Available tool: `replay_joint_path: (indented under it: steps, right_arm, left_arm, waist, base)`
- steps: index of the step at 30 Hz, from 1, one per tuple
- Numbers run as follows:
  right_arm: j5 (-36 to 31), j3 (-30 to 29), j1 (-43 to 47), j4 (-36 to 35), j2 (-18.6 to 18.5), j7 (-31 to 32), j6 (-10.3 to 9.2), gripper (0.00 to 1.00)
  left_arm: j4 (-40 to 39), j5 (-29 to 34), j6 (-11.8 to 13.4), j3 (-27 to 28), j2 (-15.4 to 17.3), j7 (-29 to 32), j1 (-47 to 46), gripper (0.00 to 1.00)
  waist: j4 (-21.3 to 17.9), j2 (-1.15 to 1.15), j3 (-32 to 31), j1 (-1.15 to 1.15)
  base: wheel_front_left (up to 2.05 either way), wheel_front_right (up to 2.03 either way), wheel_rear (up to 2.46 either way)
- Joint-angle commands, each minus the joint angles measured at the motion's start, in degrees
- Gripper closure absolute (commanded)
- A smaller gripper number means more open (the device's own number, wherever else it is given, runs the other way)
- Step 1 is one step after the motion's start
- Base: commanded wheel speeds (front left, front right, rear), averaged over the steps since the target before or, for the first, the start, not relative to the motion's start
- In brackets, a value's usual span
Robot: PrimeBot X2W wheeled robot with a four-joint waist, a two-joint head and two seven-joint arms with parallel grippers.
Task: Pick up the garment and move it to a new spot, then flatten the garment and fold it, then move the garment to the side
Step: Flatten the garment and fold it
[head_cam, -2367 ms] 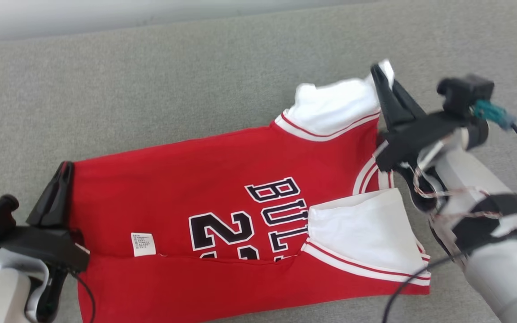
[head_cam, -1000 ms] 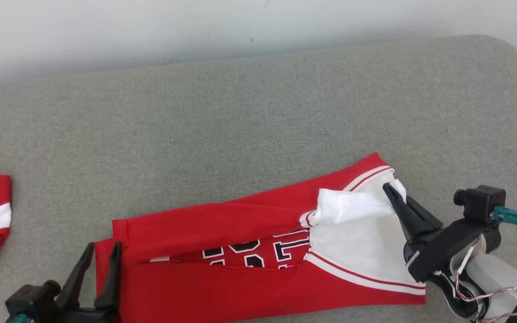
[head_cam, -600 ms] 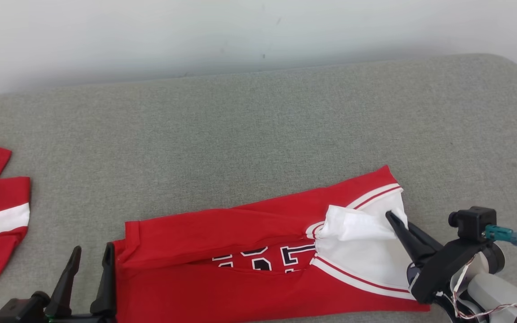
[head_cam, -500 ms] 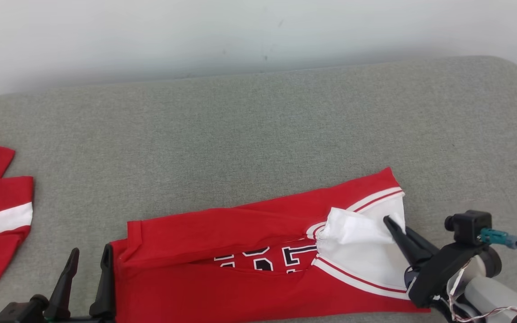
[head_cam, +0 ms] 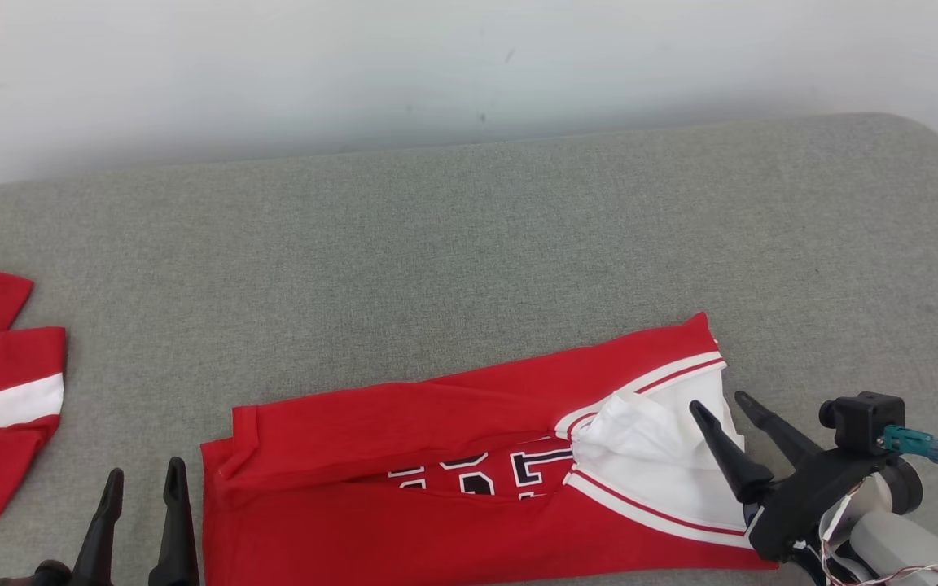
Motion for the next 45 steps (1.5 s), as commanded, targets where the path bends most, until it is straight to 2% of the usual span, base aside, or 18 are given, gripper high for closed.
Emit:
replay_joint_path:
  steps: [1,6,14,24,33,34,35,36,37,45]
  right_arm:
    - [-0.86,-1.18,0.73,-0.50,-0.12,-0.61,-0.03,0.00]
    - [-3.15,-4.15,1.37,0.66,-0.05,-0.92,-0.03,0.00]
    - [-7.38,-9.34,2.26,6.81,3.40,-0.68,-0.03,0.00]
    - [-11.57,-12.66,1.37,13.88,8.38,3.06,-0.03,0.00]
    - [-11.03,-12.87,1.98,16.08,10.99,8.90,-0.03,0.00]
    - [-10.83,-12.92,2.04,16.29,11.08,9.47,-0.03,0.33]
    - [-10.97,-12.87,2.04,16.28,11.14,9.80,-0.03,0.53]
    - [-11.07,-12.88,2.03,16.13,11.18,9.88,-0.01,0.86]
    - [-11.14,-12.97,2.00,15.98,11.26,9.85,-0.01,1.00]
    - [-12.70,-14.51,-0.17,14.92,9.79,7.43,-0.03,1.00]
  left_arm:
    - [-0.18,0.74,-0.52,0.95,-0.64,-0.43,0.89,0.00]
    - [-0.66,3.36,-0.83,2.53,-1.62,-0.33,1.53,0.00]
    - [-1.64,8.70,-0.48,5.72,-3.13,-0.33,2.66,0.00]
    - [-1.54,10.14,-2.42,9.35,-5.47,-0.33,3.06,0.00]
    - [-0.77,11.33,-3.79,11.17,-6.87,-0.33,2.48,0.00]
    - [-0.70,11.43,-3.98,11.39,-6.97,-0.33,2.36,0.00]
    - [-0.64,11.57,-3.97,11.59,-7.10,-0.33,2.24,0.00]
    - [-0.59,11.64,-4.18,11.79,-7.21,-0.33,2.18,0.00]
    - [-0.55,11.70,-4.34,11.99,-7.30,-0.33,2.15,0.00]
    - [-0.34,12.32,-4.88,13.34,-7.91,-0.33,1.75,0.00]
  waist:
    - [0.00,0.00,-0.24,0.00]
    - [0.02,0.00,-0.63,0.00]
    - [0.56,0.00,-1.33,0.00]
    - [1.64,0.00,-1.20,0.00]
    - [2.49,0.00,-0.52,0.00]
    - [2.54,0.00,-0.46,0.00]
    - [2.58,0.00,-0.39,0.00]
    - [2.60,0.00,-0.34,0.00]
    - [2.61,0.00,-0.26,0.00]
    - [2.09,0.00,0.17,0.00]
  base:
    - [0.00,0.00,0.00]
    - [0.00,0.00,0.00]
    - [0.00,0.00,0.00]
    - [0.00,0.00,0.00]
    - [0.00,0.00,0.00]
    - [0.00,0.00,0.00]
    - [0.00,0.00,0.00]
    - [0.00,0.00,0.00]
    - [0.00,0.00,0.00]
    - [0.00,0.00,0.00]
